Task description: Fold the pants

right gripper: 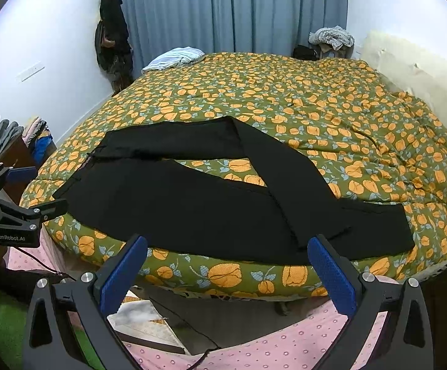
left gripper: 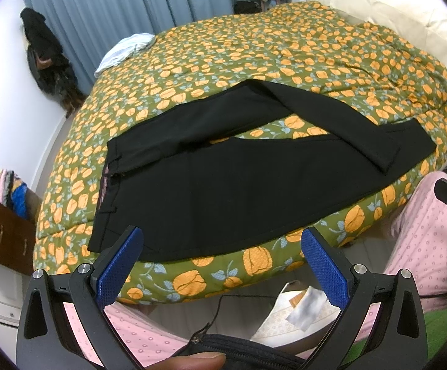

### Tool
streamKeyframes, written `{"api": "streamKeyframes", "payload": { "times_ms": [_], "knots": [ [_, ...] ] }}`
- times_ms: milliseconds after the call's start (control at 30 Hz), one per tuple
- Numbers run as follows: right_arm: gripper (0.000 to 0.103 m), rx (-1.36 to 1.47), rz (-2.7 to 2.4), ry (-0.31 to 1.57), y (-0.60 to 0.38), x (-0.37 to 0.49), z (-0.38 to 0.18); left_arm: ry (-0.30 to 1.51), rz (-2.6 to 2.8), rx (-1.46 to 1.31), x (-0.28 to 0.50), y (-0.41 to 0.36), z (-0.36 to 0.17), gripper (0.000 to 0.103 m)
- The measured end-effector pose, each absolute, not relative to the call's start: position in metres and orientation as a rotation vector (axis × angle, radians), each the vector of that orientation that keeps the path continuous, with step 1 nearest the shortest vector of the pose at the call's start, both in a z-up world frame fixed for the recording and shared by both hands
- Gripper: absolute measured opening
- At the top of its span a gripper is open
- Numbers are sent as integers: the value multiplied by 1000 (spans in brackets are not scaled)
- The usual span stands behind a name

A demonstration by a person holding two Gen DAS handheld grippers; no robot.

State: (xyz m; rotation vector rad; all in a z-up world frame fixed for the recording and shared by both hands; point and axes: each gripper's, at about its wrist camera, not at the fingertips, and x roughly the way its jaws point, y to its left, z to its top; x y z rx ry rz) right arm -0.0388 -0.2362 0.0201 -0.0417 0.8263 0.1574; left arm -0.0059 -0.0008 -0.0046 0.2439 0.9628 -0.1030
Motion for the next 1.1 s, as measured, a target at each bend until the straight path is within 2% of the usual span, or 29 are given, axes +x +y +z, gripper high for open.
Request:
{"api": "streamKeyframes", "payload": {
  "times_ms": [1100],
  "knots": [
    [103, -49, 172, 828, -234, -40, 16, 965, -108, 246, -4, -4, 2, 102]
  ]
}}
